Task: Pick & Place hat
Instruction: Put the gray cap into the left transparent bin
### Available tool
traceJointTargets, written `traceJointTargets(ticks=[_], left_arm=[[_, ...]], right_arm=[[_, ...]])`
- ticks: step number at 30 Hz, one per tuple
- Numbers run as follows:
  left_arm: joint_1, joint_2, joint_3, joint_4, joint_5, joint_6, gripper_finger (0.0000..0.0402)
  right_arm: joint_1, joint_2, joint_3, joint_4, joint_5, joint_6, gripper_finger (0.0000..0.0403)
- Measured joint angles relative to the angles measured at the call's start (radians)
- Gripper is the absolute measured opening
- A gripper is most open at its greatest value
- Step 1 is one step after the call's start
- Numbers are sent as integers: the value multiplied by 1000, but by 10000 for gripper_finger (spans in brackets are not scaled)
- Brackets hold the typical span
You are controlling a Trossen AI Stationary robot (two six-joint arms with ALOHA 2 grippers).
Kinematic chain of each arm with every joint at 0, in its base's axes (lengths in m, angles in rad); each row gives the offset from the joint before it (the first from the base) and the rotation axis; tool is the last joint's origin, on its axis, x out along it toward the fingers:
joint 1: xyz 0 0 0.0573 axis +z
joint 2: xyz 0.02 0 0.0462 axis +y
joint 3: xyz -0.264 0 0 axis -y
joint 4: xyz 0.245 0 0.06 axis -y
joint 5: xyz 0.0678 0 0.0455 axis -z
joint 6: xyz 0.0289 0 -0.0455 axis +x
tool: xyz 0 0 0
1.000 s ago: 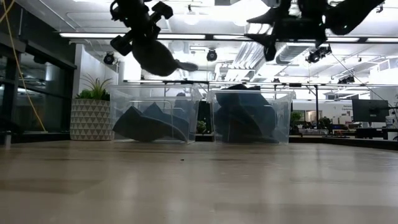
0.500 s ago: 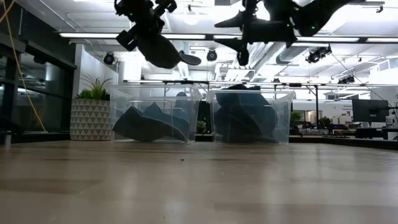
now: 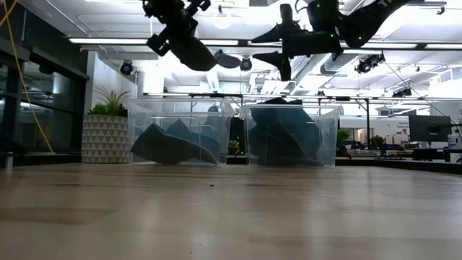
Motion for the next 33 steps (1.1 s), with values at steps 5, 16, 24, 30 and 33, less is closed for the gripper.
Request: traceJointTargets(ticks=[5, 16, 24, 30, 33], left_arm=[[8, 16, 0, 66, 26, 66, 0], [13, 15, 1, 67, 53, 89, 0], [13, 15, 1, 68, 72, 88, 0], [13, 15, 1, 67, 73, 88, 0], [13, 15, 1, 69, 82, 88, 0]], right_arm=[[1, 0, 0, 1, 36, -15, 186], [8, 72, 1, 54, 51, -13, 186], [25, 117, 63, 57, 49, -17, 186], [28, 161, 131, 40, 41, -19, 186], [29, 169, 149, 40, 24, -19, 183]])
